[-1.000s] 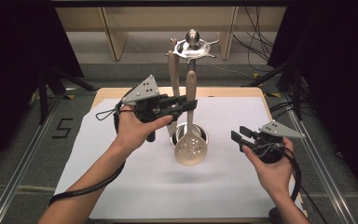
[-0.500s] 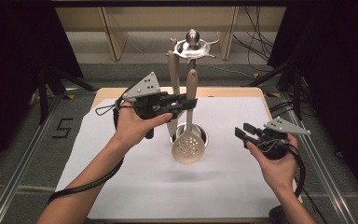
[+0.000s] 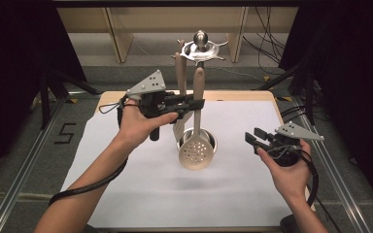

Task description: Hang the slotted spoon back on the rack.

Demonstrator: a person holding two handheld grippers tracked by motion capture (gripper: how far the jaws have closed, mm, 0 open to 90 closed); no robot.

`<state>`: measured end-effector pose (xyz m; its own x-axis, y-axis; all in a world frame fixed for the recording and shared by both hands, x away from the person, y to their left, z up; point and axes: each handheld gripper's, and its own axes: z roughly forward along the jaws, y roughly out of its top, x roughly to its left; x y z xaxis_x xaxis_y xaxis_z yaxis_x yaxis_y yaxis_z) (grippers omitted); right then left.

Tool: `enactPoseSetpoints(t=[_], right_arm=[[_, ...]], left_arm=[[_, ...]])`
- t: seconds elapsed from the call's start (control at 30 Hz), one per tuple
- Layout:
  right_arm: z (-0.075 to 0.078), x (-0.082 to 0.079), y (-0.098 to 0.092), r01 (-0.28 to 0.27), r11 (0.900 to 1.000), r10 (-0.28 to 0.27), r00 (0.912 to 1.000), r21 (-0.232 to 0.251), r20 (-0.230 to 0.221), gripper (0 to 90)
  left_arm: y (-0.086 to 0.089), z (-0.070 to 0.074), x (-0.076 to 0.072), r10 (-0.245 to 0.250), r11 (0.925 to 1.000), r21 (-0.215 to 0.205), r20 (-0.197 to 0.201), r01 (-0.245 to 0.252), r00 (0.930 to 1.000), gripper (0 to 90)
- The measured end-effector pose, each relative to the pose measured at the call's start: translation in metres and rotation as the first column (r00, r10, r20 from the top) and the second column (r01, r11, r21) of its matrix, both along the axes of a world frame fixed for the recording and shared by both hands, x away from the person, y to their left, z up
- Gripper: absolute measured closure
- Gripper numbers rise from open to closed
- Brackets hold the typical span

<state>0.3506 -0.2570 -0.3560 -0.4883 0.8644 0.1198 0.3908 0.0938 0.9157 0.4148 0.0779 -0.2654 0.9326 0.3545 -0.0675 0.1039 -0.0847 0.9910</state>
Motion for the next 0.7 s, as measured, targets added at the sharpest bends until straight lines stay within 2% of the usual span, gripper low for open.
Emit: enactPoseSetpoints(t=[0.03,0.07,0.13,0.3,0.47,0.6,0.63,0.7], right_arm=[[0.000,-0.001,0.000,0.002,1.000,-0.002,0.9999,0.001,-0.011,59.6],[-0.001,0.001,-0.001,-0.009,1.000,0.009,0.9999,-0.008,0.007,59.6],[-0.002,0.001,-0.001,-0.010,1.000,0.010,0.9999,-0.022,0.013,59.6],[-0.001,0.001,-0.001,-0.007,1.000,0.007,0.9998,-0.020,0.018,59.6],[0.000,-0.002,0.003,0.004,1.000,-0.004,0.9998,0.009,-0.022,59.7],[0.000,0.000,0.003,-0.013,1.000,0.013,0.9999,0.007,-0.001,59.9],[0.000,0.001,0.002,-0.012,1.000,0.012,0.9998,-0.010,0.013,59.9],[0.000,-0.001,0.003,-0.008,1.000,0.008,0.9999,0.010,-0.007,59.9]], left_arm=[[0.000,0.001,0.001,-0.004,1.0000,-0.005,-0.001,0.004,1.0000,74.9],[0.001,0.002,0.002,-0.007,1.0000,-0.004,-0.003,0.007,1.0000,74.9],[0.001,0.003,0.005,-0.011,0.9999,-0.005,-0.007,0.011,0.9999,74.8],[0.004,0.004,0.009,-0.021,0.9998,-0.006,-0.021,0.021,0.9996,74.8],[0.007,0.003,0.013,-0.033,0.9993,-0.016,-0.042,0.033,0.9986,74.8],[0.008,0.001,0.017,-0.046,0.9988,-0.023,-0.060,0.044,0.9971,74.8],[0.008,0.001,0.017,-0.050,0.9986,-0.024,-0.064,0.048,0.9967,74.7],[0.008,0.001,0.018,-0.050,0.9984,-0.029,-0.072,0.048,0.9962,74.7]])
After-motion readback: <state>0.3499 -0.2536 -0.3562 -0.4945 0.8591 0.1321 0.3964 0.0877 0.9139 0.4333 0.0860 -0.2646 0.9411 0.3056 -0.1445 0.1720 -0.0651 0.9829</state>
